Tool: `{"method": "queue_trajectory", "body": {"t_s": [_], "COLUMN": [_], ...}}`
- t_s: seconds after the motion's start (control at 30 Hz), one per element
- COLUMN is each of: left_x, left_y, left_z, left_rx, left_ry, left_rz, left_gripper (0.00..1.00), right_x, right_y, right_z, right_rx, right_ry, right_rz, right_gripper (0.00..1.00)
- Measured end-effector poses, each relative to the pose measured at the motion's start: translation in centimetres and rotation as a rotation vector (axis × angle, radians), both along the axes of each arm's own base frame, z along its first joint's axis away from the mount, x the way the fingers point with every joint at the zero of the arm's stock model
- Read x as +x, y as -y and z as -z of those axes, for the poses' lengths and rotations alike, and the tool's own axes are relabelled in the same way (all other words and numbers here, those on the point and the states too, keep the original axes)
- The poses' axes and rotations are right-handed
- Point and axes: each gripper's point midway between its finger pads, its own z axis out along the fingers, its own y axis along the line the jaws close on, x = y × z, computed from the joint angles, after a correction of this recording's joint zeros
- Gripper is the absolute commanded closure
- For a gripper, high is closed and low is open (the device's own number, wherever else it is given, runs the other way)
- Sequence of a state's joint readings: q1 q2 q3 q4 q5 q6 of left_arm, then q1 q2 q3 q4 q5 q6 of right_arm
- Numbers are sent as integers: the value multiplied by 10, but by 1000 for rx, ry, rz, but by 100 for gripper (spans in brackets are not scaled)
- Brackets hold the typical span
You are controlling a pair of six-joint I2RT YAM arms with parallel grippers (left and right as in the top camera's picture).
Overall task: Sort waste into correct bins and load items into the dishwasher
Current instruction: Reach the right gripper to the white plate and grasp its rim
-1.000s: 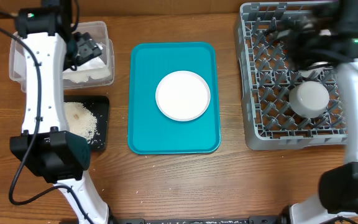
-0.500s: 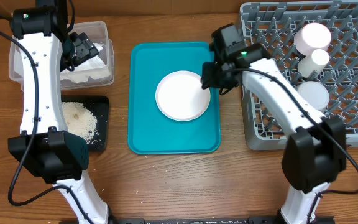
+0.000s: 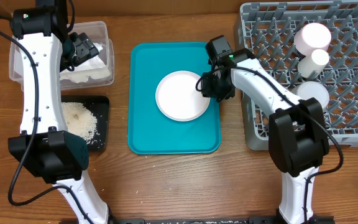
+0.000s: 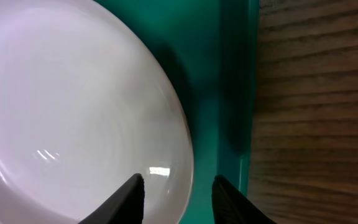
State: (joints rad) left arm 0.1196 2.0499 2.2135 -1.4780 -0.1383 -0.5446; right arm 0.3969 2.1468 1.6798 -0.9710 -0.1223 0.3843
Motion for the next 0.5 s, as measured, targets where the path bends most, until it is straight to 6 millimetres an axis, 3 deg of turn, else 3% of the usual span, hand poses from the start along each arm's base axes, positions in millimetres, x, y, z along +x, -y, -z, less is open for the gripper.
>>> {"method": "queue_trajectory", "body": {"t_s": [0.37, 0.5], "left_x": [-1, 0], "left_y": [0, 0], "left_z": [0, 0], "left_rx": [-1, 0], "left_ry": [-2, -1], "left_rz": [0, 0], "left_gripper": [0, 0], "right_x": [-9, -11], "right_y": [4, 3], "right_z": [23, 27], "right_rx": [-12, -9], "right_ry": [-33, -36], "right_rz": [4, 5], "right_gripper": [63, 75]}}
